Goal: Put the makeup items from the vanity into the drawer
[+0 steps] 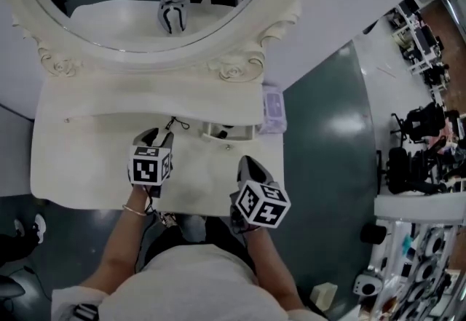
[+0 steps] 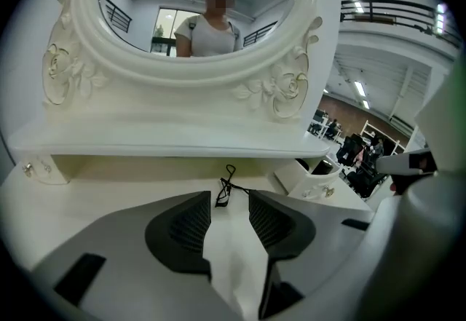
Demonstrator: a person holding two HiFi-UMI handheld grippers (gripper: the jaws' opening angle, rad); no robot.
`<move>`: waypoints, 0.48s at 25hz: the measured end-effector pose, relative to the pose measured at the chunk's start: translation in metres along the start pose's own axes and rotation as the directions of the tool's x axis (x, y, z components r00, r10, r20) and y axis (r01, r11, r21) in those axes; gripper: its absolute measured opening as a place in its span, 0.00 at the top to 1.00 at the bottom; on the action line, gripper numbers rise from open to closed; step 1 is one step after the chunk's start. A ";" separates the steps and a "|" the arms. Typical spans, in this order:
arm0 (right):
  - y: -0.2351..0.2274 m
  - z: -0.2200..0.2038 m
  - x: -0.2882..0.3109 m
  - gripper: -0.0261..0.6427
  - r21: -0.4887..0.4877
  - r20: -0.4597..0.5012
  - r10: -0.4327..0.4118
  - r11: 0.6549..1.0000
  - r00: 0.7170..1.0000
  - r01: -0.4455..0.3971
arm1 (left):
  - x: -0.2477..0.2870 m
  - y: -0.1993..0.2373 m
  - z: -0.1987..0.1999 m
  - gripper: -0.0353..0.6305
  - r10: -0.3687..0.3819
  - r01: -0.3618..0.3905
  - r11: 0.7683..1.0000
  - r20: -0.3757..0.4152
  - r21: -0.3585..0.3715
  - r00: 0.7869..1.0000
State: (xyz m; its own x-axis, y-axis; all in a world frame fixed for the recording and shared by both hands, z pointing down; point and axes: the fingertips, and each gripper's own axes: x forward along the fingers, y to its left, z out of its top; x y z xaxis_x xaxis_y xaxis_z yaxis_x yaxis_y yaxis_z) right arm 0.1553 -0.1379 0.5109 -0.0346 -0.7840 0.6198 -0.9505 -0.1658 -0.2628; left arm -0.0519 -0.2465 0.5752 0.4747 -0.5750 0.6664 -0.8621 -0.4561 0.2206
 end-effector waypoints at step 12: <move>-0.037 -0.018 0.006 0.93 0.093 -0.035 -0.104 0.990 0.994 0.107 | 0.049 0.000 -0.008 0.73 -0.012 0.018 0.998 -0.083 0.064 0.996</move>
State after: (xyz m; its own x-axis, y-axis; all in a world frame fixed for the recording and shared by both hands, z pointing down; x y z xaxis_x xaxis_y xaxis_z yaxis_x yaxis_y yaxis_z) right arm 0.1846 -0.1254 0.5380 0.0536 -0.7410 0.6693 -0.9159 -0.3035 -0.2627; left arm -0.0305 -0.2691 0.6137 0.4691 -0.5111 0.7202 -0.8406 -0.5085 0.1866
